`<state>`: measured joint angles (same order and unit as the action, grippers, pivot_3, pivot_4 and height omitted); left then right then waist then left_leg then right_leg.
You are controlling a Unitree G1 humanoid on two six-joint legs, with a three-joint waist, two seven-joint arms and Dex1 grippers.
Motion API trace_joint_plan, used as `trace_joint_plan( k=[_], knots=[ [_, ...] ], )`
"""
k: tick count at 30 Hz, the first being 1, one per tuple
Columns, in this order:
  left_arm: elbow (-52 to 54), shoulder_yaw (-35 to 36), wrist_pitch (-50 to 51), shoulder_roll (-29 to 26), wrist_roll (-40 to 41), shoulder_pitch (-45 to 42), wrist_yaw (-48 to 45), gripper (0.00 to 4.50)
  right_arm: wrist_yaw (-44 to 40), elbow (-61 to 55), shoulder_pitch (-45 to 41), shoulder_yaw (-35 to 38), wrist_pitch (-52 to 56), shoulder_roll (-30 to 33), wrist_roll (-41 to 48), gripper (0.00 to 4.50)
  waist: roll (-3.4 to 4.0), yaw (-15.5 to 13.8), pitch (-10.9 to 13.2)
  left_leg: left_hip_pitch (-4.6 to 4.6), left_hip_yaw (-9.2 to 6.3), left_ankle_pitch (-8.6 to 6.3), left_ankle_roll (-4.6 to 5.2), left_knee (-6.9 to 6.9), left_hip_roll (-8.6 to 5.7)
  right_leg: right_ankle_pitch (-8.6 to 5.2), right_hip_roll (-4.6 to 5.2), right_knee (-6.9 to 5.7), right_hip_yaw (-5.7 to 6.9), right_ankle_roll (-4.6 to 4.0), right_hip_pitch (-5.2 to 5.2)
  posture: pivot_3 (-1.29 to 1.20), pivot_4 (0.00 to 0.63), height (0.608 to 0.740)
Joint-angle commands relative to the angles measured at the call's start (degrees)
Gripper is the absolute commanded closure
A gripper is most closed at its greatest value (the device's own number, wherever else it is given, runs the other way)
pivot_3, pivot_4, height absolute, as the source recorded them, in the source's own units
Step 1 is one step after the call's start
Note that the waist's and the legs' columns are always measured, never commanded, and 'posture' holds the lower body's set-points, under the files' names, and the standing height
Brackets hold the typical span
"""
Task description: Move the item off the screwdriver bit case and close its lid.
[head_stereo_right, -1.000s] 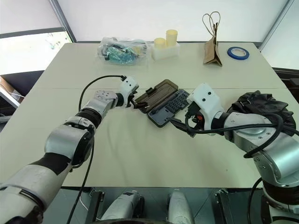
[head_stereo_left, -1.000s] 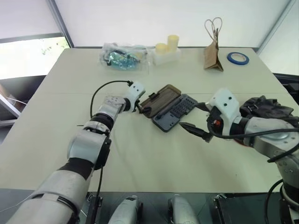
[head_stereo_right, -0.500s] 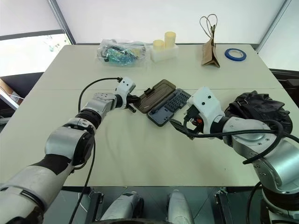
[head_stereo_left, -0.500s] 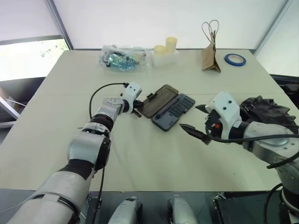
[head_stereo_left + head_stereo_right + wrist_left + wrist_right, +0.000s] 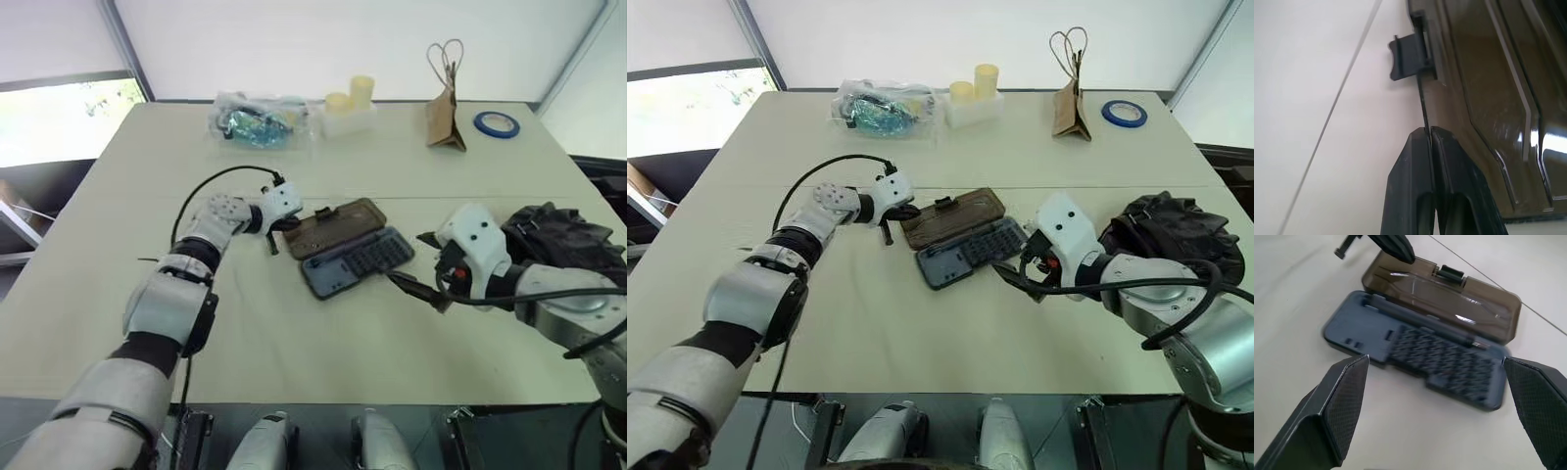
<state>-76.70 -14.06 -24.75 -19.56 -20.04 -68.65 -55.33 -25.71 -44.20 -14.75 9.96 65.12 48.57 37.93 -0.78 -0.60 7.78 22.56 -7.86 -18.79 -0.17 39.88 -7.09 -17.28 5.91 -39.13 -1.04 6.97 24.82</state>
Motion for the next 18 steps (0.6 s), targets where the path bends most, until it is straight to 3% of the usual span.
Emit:
trace_joint_plan(
  k=[1, 5, 11, 18],
  knots=[
    [0.5, -3.8, -8.0, -3.4, -3.9, -2.7, -5.0, 4.47, -0.7, 0.2, 1.0, 1.2, -2.6, 0.4, -1.2, 0.0, -0.04, 0.0, 0.0, 0.0, -0.01, 0.0, 0.0, 0.0, 0.0, 0.0, 0.0, 0.0, 0.01, 0.0, 0.0, 0.0, 0.15, 0.74],
    [0.8, -5.7, -15.2, -6.1, -5.4, -2.8, -5.5, 4.47, -1.4, 0.3, 2.2, 0.7, -3.7, 0.1, -1.4, 0.0, -0.05, 0.0, 0.0, 0.01, -0.01, 0.0, 0.01, 0.03, -0.01, 0.0, 0.0, 0.01, 0.0, 0.0, -0.02, 0.0, 0.15, 0.74],
    [0.9, -11.2, -22.7, -8.2, -11.3, -2.6, 1.5, 4.47, -3.1, 0.9, 2.8, -0.2, -5.1, 0.7, -1.7, 0.0, -0.07, 0.0, 0.0, 0.01, -0.02, 0.0, 0.01, 0.03, 0.0, 0.0, -0.01, 0.01, 0.01, 0.0, -0.03, 0.0, 0.15, 0.74],
    [0.0, -11.2, -21.9, -6.8, -11.0, -1.9, 4.4, 4.47, -4.3, 1.9, 2.6, -0.4, -5.8, 1.2, -2.7, 0.0, -0.07, 0.0, 0.0, 0.0, -0.02, -0.01, 0.02, 0.06, -0.01, 0.0, -0.02, -0.02, 0.02, 0.0, -0.03, 0.0, 0.15, 0.74]
  ],
)
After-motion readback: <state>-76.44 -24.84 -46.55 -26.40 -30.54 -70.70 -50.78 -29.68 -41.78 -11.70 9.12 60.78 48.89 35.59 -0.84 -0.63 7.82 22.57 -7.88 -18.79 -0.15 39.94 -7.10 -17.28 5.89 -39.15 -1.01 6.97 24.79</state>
